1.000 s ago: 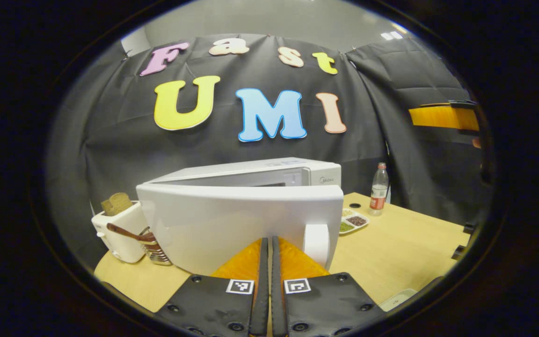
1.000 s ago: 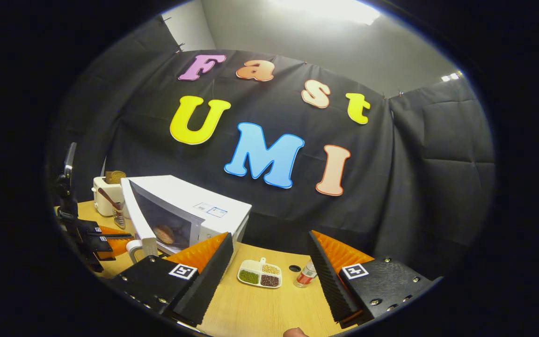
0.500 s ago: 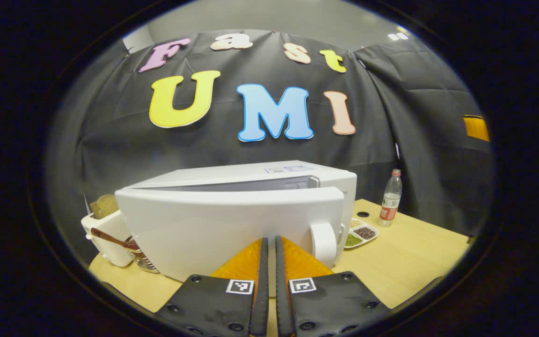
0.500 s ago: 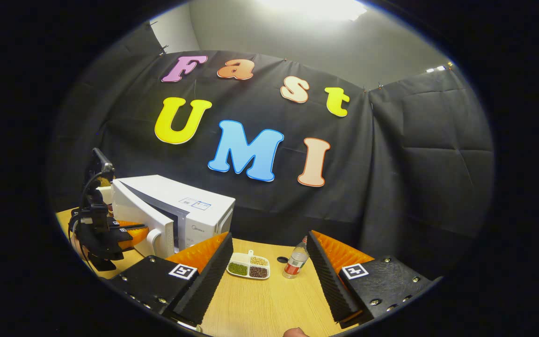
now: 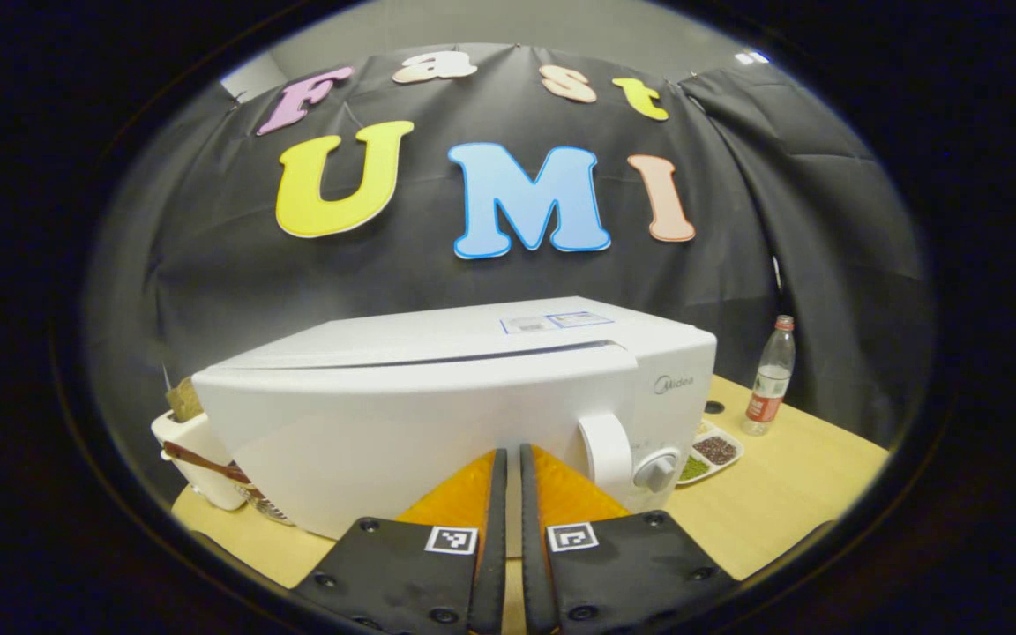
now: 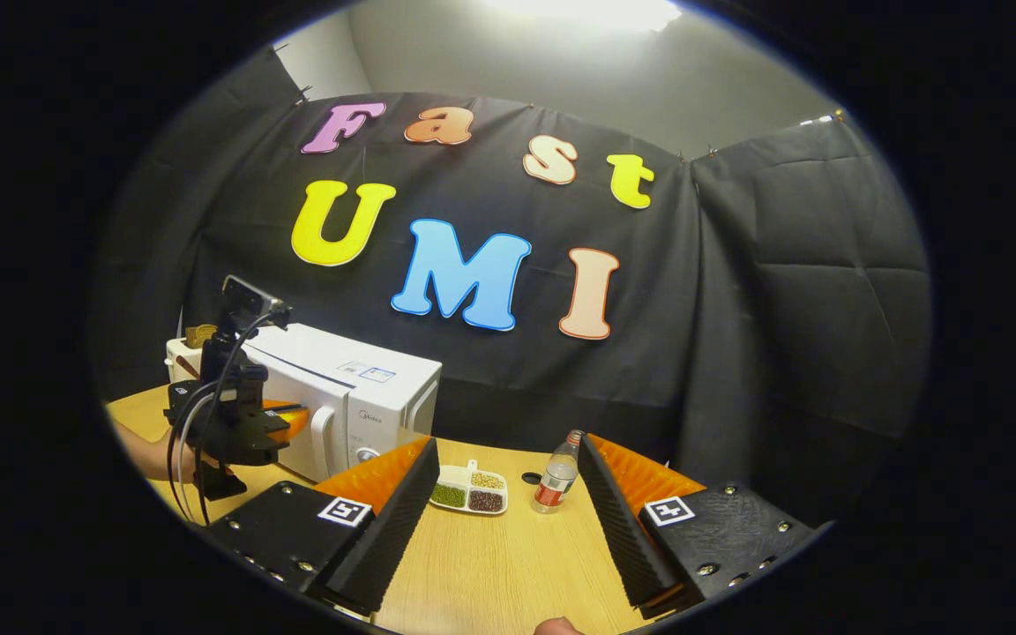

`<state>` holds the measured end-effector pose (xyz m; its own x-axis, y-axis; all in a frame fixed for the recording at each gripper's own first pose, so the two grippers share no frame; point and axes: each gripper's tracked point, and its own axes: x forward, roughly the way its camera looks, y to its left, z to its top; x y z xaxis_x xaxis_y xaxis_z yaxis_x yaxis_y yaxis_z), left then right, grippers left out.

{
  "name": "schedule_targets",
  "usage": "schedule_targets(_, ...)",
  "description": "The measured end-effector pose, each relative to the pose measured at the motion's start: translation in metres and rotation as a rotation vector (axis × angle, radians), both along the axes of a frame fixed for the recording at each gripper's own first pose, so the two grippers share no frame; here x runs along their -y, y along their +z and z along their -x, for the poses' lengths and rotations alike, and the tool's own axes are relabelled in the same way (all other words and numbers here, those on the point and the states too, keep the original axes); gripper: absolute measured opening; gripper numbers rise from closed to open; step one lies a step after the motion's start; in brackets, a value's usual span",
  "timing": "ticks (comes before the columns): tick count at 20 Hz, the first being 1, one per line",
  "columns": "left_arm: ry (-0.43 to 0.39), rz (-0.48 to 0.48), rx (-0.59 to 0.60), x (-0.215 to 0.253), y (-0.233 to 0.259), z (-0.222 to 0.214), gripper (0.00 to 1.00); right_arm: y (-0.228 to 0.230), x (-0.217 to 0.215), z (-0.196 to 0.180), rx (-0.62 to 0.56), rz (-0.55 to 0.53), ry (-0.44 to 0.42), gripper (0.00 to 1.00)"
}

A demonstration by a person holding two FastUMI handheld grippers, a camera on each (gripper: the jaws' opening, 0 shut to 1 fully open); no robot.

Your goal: Open the microwave oven with the left hand, put the food in, and close the microwave oven.

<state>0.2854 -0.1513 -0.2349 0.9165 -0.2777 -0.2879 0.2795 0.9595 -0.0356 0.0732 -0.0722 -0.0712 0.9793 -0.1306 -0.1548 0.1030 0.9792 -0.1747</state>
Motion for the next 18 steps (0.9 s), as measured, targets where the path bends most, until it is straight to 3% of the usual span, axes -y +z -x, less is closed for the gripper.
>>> schedule_targets(4, 0.016, -0.019, 0.014, 0.006, 0.000, -0.007, 0.18, -0.001, 0.005, 0.004, -0.014, -0.030, 0.010, 0.97)
schedule_targets(5, 0.020, -0.042, -0.048, 0.008, -0.008, -0.009, 0.20, 0.000, 0.006, 0.005, -0.012, -0.040, 0.015, 0.97)
schedule_targets(8, 0.031, -0.018, -0.038, 0.003, 0.002, 0.000, 0.22, 0.006, 0.009, 0.008, 0.012, -0.060, 0.035, 0.96)
schedule_targets(15, 0.084, 0.017, 0.079, -0.009, 0.089, 0.082, 0.20, 0.018, 0.022, 0.024, 0.066, -0.089, 0.062, 0.97)
schedule_targets(18, 0.108, 0.005, 0.148, -0.015, 0.128, 0.130, 0.19, 0.022, 0.017, 0.035, 0.087, -0.110, 0.116, 0.97)
